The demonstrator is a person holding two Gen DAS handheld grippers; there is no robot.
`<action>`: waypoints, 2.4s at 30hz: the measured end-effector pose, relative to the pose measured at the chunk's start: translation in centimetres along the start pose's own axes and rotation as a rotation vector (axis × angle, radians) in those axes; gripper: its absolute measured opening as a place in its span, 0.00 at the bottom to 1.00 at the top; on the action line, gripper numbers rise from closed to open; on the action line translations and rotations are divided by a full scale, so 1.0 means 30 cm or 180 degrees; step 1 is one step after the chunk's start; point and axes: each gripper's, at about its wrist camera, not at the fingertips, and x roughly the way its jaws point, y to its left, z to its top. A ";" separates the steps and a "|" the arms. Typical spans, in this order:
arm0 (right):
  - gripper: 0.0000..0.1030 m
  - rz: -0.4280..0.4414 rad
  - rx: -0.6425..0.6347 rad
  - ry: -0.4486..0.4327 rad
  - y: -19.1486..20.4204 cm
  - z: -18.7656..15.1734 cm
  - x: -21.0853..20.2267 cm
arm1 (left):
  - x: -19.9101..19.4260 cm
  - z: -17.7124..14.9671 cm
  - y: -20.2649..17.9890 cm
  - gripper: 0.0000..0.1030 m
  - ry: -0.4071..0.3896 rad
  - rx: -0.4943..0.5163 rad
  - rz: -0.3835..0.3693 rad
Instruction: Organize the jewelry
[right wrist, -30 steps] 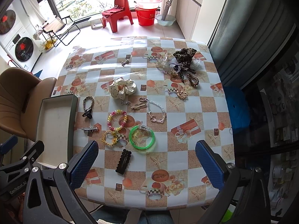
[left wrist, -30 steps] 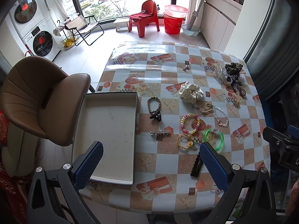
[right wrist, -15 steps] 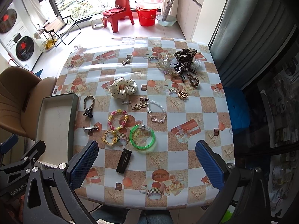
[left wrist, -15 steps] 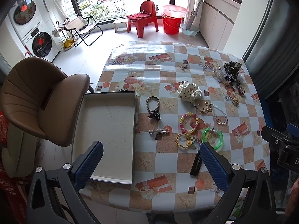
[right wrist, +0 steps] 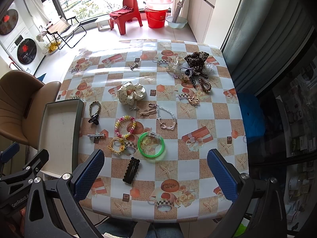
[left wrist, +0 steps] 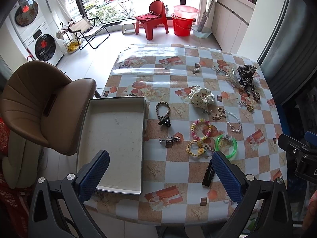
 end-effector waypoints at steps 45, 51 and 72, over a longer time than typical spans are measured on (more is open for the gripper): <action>1.00 0.0005 0.0012 0.0022 -0.005 0.000 0.020 | 0.010 -0.044 0.014 1.00 0.0035 0.0015 0.0004; 1.00 0.0005 0.0013 0.0029 0.014 0.022 0.001 | 0.043 -0.099 0.012 1.00 0.0088 0.0028 0.0013; 1.00 -0.0001 0.0278 0.0685 -0.126 -0.067 0.292 | 0.363 -0.096 -0.017 1.00 0.0706 -0.0194 -0.0373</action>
